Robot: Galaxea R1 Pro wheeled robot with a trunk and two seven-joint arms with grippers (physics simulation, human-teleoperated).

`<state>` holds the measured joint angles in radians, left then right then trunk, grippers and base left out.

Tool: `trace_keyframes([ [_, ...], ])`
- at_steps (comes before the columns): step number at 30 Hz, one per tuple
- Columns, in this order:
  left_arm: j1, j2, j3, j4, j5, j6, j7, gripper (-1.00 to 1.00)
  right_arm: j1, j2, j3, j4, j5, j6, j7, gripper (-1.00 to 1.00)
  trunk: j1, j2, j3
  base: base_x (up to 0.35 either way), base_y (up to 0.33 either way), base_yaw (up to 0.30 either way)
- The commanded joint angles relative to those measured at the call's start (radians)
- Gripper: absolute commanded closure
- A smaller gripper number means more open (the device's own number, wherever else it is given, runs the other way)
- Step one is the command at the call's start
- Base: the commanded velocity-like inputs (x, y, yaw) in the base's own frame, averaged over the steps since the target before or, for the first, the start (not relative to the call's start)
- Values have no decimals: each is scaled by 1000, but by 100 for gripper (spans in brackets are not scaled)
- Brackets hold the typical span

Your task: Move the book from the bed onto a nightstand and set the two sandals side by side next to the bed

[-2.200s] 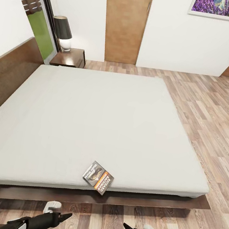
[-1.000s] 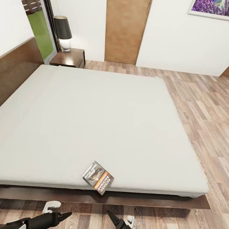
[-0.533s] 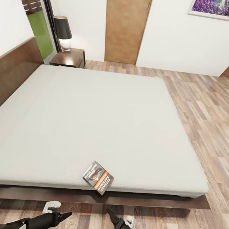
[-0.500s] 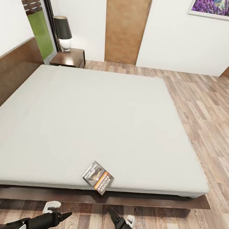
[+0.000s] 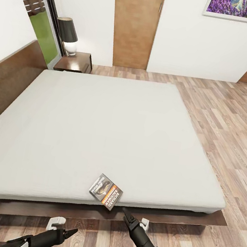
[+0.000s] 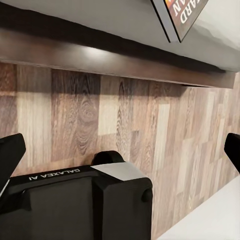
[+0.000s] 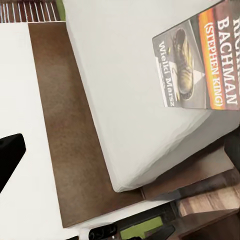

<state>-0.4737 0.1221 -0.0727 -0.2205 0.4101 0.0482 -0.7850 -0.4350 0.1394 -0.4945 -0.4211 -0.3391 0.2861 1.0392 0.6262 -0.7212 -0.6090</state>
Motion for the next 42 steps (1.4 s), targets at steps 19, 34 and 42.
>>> trace_keyframes([
  [19,0,-13,-7,0,10,6,4,-100,-2,2,-4,132,-5,10,4,-100,0,-1,-1,0,0,0],
  [34,0,-15,-8,0,10,7,4,-100,-2,1,-3,142,-5,10,3,-100,23,-43,-20,0,0,0],
  [42,0,-19,-7,0,10,7,4,-100,-2,0,-3,141,-3,10,4,-100,54,-99,-45,0,0,0],
])
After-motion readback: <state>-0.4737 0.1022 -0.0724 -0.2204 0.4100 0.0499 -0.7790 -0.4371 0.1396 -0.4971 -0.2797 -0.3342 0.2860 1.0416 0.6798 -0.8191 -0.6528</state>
